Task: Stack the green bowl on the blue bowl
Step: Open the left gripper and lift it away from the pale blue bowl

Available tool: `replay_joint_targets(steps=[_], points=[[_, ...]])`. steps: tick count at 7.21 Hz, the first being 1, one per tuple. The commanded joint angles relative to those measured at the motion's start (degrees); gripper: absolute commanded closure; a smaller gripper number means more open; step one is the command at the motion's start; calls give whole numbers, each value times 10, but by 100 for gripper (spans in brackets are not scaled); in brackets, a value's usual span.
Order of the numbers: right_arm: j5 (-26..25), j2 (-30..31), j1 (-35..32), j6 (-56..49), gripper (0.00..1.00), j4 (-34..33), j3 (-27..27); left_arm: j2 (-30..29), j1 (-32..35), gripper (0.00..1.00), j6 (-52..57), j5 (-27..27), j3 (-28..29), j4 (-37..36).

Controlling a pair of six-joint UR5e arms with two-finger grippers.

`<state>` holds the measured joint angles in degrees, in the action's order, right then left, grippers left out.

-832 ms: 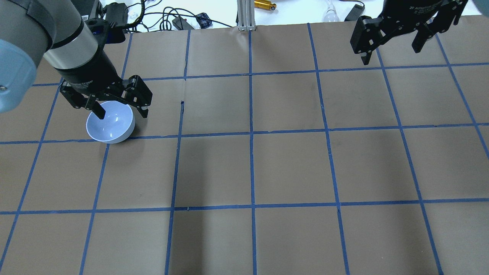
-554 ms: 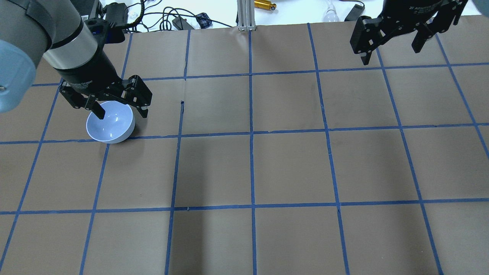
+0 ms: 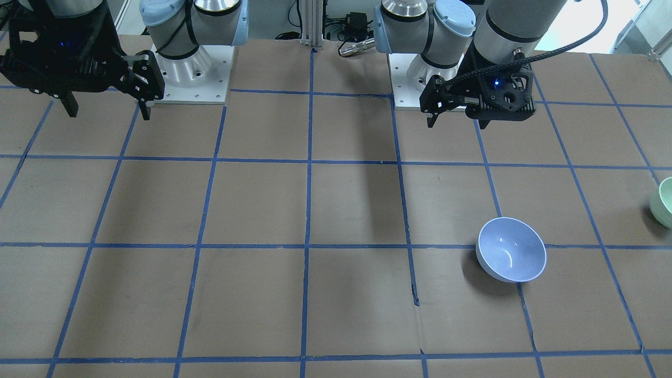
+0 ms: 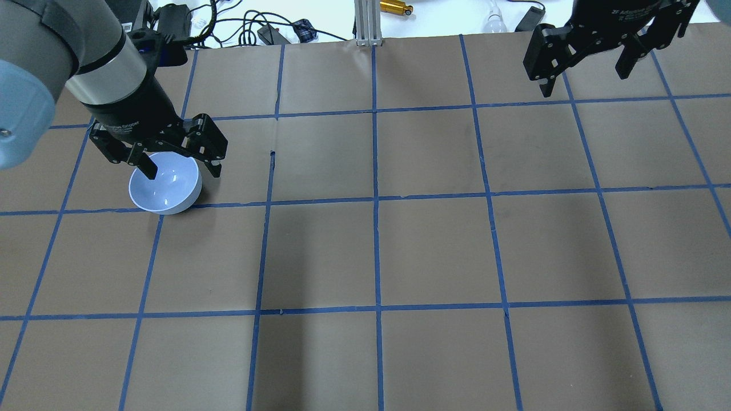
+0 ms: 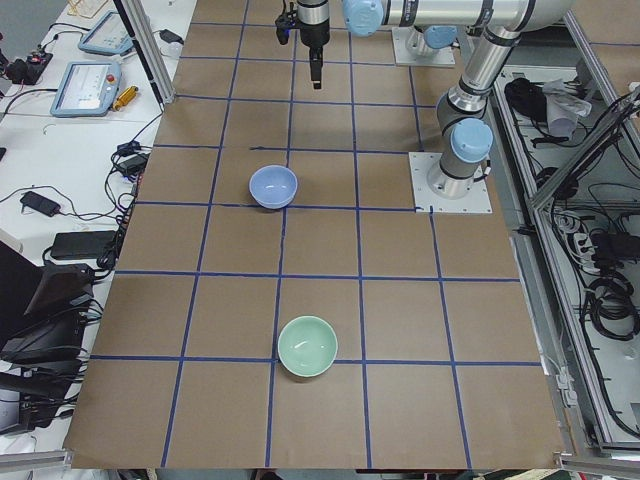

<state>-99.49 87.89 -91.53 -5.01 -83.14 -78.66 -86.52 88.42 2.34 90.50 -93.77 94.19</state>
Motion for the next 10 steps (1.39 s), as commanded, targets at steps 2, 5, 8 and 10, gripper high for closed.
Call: replay_joint_targets(steps=[2,5,8,10], points=[[0,0,0,0,0,0,0,11,-3,0,3,-1,1,28],[0,0,0,0,0,0,0,0,-14,0,42,0,9,-1],[0,0,0,0,0,0,0,2,-113,0,210,37,10,-7],[0,0,0,0,0,0,0,0,-185,0,311,37,9,-7]])
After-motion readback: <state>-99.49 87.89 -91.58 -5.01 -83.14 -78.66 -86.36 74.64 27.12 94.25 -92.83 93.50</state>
